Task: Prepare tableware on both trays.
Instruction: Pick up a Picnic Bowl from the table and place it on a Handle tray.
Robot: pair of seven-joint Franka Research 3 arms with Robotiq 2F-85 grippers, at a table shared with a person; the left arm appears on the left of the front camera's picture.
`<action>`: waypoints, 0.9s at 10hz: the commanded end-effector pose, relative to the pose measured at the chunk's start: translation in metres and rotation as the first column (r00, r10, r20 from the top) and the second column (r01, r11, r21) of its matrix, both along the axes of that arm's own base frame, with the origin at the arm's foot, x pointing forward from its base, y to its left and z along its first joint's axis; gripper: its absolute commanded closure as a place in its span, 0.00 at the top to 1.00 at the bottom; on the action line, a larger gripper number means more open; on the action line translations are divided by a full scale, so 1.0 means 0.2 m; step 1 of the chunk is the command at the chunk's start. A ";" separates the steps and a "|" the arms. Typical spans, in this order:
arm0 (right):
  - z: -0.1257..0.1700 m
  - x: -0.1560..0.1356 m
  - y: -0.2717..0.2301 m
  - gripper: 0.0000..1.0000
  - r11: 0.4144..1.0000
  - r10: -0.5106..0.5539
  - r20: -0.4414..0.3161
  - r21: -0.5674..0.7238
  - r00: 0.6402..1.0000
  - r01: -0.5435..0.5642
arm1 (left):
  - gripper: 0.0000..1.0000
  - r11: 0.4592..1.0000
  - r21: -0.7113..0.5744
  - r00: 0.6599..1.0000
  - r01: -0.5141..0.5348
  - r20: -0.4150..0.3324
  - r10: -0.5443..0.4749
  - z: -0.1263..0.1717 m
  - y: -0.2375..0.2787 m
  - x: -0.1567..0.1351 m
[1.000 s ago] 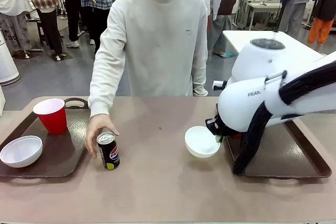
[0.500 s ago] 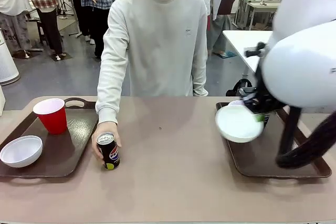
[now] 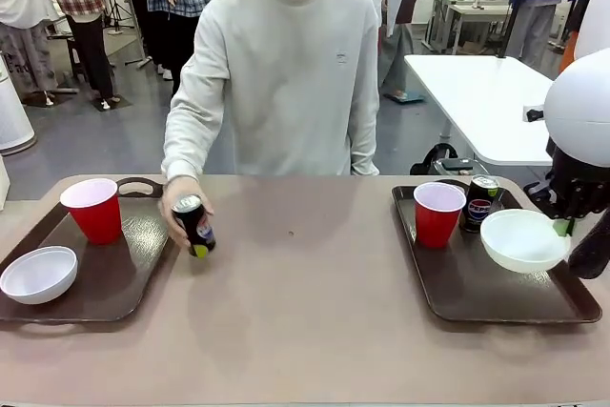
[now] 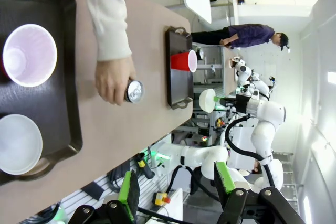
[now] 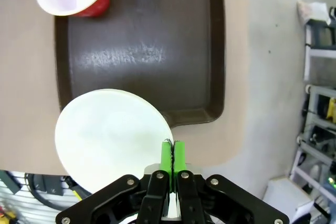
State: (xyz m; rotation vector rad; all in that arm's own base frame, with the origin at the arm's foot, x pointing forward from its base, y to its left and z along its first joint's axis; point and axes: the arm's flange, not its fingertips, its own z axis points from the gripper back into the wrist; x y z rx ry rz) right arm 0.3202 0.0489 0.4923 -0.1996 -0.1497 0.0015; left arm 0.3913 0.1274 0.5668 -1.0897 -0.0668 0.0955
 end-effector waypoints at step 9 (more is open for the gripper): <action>-0.50 0.18 -0.14 0.02 0.989 0.062 -0.084 0.136 0.995 -0.050 | 0.76 1.000 -0.020 1.000 -0.009 -0.011 0.009 0.02 -0.01 -0.01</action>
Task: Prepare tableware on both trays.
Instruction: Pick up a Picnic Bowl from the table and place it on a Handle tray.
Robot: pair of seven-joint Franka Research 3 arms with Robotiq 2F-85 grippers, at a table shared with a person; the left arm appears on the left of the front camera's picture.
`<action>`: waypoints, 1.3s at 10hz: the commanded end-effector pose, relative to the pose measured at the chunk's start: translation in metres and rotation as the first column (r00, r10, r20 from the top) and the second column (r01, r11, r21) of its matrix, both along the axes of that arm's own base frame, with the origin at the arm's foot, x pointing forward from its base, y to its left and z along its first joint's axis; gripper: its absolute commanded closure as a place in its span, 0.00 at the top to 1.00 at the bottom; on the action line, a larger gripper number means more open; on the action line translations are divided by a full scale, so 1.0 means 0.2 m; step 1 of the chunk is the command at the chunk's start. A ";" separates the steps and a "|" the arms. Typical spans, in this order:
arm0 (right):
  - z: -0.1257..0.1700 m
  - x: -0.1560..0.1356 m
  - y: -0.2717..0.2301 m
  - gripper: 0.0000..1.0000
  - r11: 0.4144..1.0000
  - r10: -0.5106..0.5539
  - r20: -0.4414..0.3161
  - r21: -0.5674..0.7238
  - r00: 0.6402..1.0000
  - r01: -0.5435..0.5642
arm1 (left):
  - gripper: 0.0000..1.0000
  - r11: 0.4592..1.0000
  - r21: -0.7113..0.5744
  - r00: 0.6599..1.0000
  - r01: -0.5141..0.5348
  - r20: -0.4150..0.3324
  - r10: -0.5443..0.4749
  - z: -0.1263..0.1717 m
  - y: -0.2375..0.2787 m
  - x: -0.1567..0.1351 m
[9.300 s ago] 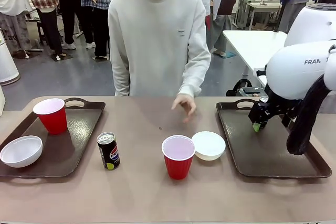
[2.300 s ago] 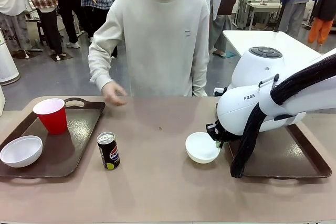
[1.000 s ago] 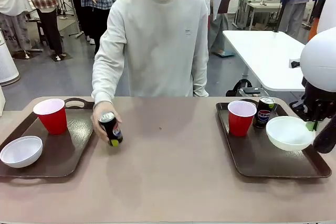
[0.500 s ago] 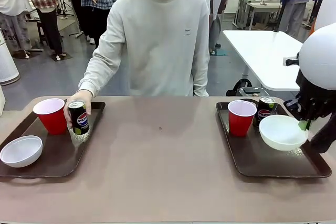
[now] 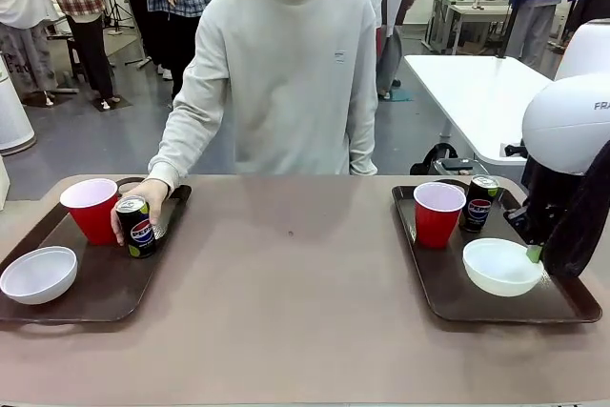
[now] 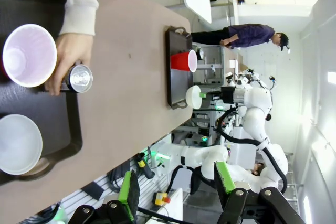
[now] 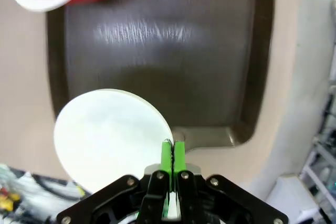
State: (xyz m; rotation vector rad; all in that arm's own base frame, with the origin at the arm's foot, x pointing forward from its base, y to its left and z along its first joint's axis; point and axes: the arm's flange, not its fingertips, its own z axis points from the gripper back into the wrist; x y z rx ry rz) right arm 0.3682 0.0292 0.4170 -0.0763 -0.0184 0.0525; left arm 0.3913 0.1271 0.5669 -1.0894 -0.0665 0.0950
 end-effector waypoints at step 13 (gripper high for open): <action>0.32 -0.19 0.06 0.67 0.997 0.008 -0.168 0.075 0.986 0.005 | 0.76 1.000 -0.021 1.000 -0.010 -0.011 0.010 0.02 -0.01 -0.01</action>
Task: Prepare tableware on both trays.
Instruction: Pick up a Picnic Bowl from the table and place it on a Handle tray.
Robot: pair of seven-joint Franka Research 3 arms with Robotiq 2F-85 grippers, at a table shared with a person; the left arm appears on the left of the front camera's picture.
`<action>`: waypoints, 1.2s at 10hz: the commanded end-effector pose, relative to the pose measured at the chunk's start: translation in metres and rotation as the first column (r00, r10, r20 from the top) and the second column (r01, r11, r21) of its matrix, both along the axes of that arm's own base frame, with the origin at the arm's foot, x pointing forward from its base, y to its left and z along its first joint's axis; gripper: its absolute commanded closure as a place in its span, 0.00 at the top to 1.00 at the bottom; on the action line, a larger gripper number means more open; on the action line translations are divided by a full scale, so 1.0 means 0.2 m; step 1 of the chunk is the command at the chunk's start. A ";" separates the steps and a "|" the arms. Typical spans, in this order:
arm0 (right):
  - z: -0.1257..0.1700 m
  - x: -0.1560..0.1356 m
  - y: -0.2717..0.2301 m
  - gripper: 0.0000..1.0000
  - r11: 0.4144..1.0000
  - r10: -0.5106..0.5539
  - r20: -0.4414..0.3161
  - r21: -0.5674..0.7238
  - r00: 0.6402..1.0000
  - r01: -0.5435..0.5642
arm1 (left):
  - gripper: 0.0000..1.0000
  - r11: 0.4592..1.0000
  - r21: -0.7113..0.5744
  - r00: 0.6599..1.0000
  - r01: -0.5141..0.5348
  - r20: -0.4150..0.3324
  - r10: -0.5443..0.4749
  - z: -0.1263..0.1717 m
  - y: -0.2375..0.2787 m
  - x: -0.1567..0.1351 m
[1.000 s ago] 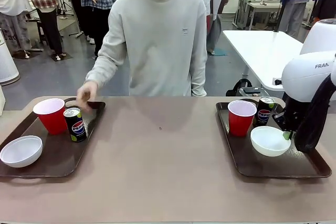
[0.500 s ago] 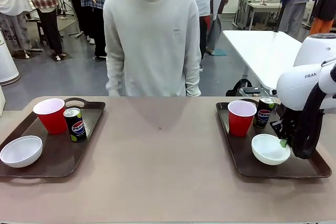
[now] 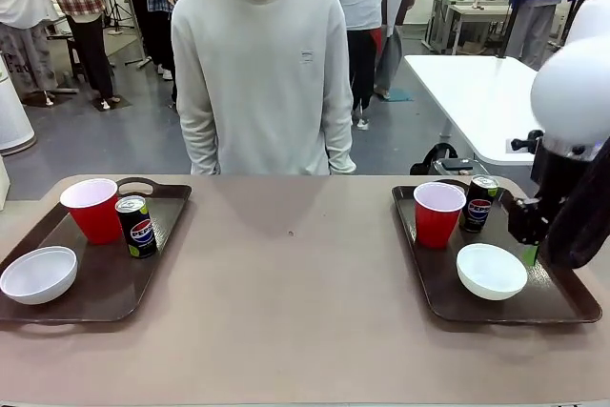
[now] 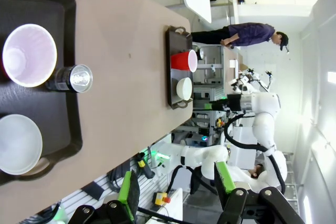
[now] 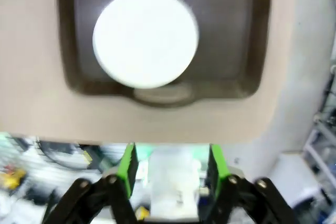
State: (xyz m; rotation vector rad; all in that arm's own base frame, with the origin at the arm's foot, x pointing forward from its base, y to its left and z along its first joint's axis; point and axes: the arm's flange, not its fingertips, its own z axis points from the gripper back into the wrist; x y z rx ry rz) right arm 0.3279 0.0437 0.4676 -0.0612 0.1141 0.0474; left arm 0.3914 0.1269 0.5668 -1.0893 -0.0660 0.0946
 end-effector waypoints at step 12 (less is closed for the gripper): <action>0.07 0.03 -0.13 0.97 0.084 -0.364 -0.322 0.923 0.874 0.374 | 0.76 1.000 -0.021 1.000 -0.011 -0.011 0.010 0.02 -0.01 -0.01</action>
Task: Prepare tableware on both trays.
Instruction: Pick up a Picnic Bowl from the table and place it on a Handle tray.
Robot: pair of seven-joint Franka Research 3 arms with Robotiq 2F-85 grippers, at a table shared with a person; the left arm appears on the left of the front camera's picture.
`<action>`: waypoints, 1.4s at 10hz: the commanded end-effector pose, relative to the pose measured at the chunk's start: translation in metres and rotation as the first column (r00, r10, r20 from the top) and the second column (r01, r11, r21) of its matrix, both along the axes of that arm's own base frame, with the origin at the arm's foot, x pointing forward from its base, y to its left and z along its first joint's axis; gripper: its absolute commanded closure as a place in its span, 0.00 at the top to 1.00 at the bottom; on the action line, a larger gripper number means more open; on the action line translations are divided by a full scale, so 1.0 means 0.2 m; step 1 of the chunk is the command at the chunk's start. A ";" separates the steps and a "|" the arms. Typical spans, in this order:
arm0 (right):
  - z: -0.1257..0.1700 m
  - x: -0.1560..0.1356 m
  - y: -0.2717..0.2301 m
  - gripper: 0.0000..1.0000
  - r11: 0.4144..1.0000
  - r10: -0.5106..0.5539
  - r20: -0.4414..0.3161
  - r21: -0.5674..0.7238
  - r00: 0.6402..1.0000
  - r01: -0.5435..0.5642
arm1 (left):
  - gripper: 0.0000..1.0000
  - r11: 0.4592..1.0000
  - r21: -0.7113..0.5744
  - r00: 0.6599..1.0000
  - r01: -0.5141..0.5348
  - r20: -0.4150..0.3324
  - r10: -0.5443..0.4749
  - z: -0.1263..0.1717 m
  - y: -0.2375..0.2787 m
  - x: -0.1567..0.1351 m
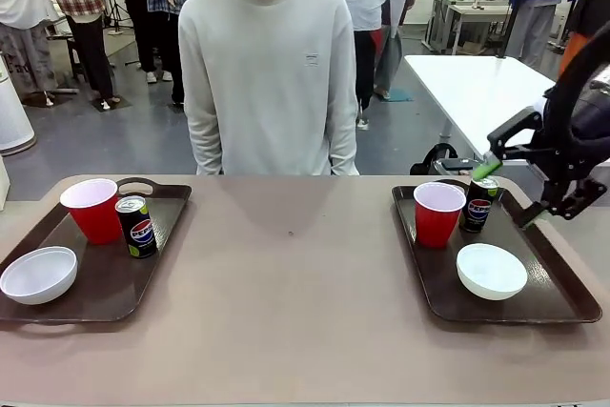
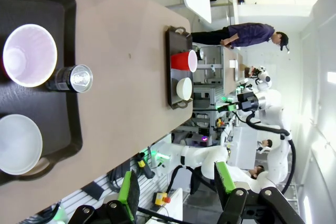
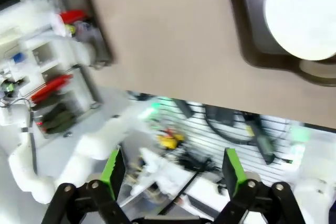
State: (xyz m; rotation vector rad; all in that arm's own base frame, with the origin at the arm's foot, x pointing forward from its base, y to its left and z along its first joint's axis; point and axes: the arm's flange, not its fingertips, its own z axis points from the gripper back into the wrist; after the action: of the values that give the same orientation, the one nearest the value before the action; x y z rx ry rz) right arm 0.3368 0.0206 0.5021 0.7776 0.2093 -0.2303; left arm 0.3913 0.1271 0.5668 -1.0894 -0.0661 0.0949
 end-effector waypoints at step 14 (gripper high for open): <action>0.00 -0.05 0.05 0.97 0.726 -0.056 0.202 0.681 0.978 -0.099 | 0.76 1.000 -0.021 1.000 -0.010 -0.010 0.010 0.02 -0.01 -0.01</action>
State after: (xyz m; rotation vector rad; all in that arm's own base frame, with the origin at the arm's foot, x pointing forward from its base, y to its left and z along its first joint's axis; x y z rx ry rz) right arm 0.3267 0.0286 0.4973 1.5350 0.0890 -0.0087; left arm 0.3914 0.1268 0.5669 -1.0893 -0.0656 0.0944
